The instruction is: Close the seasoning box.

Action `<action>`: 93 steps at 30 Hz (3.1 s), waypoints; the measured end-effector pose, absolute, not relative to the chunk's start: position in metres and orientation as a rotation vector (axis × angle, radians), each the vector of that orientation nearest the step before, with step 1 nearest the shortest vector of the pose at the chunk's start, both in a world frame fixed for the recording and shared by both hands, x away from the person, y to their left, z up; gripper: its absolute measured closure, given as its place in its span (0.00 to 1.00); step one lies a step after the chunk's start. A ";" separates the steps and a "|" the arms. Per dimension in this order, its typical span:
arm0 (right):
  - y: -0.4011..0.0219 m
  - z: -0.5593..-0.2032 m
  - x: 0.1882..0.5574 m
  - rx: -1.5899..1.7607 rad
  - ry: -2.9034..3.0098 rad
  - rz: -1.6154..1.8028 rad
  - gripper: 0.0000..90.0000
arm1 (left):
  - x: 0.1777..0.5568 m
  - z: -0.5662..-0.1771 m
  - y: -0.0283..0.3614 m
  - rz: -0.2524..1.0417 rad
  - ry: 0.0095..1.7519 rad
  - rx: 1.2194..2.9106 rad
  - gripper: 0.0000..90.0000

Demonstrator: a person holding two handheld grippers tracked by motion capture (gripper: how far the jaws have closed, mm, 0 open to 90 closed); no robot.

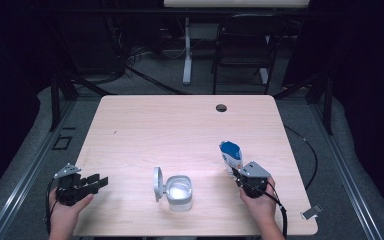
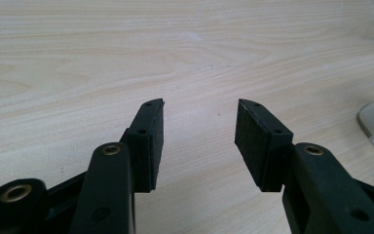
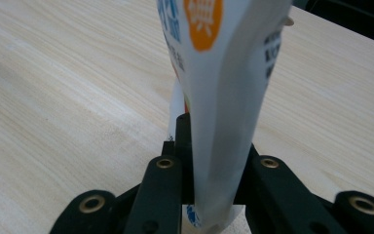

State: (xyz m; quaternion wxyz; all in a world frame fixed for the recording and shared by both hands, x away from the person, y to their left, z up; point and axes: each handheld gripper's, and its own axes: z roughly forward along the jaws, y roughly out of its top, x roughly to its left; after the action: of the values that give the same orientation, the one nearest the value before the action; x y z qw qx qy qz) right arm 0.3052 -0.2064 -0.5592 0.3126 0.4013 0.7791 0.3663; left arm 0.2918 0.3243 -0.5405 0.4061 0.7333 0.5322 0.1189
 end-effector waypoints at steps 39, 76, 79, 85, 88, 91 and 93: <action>-0.220 -0.565 0.283 1.070 2.085 0.955 0.44 | 0.300 -0.524 0.295 0.300 1.223 1.856 0.64; -0.229 -0.567 0.278 1.120 2.098 0.972 0.40 | 0.272 -0.491 0.221 0.217 0.858 2.014 1.00; -0.229 -0.566 0.277 1.123 2.096 0.979 0.40 | 0.271 -0.491 0.218 0.197 0.851 2.010 1.00; -0.229 -0.566 0.277 1.122 2.097 0.984 0.40 | 0.267 -0.488 0.208 0.187 0.818 2.019 1.00; -0.229 -0.566 0.277 1.128 2.096 0.989 0.40 | 0.266 -0.486 0.204 0.188 0.805 2.026 1.00; -0.229 -0.566 0.277 1.129 2.092 0.991 0.40 | 0.265 -0.486 0.201 0.189 0.800 2.027 1.00; -0.229 -0.566 0.277 1.128 2.095 0.989 0.40 | 0.264 -0.485 0.200 0.187 0.795 2.029 1.00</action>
State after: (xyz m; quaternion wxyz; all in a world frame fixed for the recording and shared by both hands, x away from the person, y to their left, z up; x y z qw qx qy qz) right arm 0.2768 -0.2290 -0.5664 0.2787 0.4204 0.7808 0.3687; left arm 0.2638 0.1996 -0.4852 0.4591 0.8241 0.3230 0.0761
